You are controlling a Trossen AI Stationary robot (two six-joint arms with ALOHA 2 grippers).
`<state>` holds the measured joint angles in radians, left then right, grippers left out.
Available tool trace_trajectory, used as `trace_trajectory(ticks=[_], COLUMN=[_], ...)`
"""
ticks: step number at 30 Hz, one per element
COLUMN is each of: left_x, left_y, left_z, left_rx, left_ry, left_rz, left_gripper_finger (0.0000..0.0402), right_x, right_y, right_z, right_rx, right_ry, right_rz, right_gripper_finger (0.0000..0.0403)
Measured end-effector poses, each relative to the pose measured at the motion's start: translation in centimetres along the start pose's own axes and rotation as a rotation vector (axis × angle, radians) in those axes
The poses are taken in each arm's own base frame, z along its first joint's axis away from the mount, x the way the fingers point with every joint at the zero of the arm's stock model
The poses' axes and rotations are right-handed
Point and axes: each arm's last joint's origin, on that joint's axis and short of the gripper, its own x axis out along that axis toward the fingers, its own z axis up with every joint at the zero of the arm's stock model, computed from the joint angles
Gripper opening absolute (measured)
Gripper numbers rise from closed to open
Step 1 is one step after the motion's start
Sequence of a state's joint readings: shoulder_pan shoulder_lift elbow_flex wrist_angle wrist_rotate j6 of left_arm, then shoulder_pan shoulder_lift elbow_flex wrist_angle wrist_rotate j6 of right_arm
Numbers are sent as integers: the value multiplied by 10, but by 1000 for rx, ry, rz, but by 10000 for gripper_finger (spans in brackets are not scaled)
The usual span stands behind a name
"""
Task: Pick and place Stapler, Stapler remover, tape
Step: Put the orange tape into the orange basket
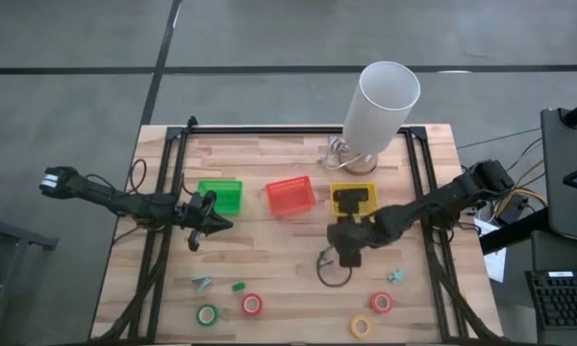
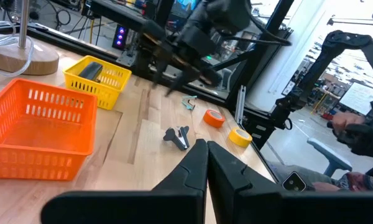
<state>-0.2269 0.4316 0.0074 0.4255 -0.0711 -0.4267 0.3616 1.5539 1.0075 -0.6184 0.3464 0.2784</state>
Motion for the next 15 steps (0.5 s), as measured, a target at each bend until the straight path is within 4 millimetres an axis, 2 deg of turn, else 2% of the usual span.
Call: trace_trajectory(ticks=[6, 15], left_x=[0, 0], left_y=[0, 0], left_z=[0, 0], left_rx=[0, 0], left_ry=[0, 0], left_rz=[0, 0], left_gripper_finger=[10, 10], right_x=[-20, -63], right_y=[29, 70], right_z=[-13, -46], right_rx=[5, 90], right_ry=[77, 279], right_rz=[53, 87], right_gripper_finger=[113, 90])
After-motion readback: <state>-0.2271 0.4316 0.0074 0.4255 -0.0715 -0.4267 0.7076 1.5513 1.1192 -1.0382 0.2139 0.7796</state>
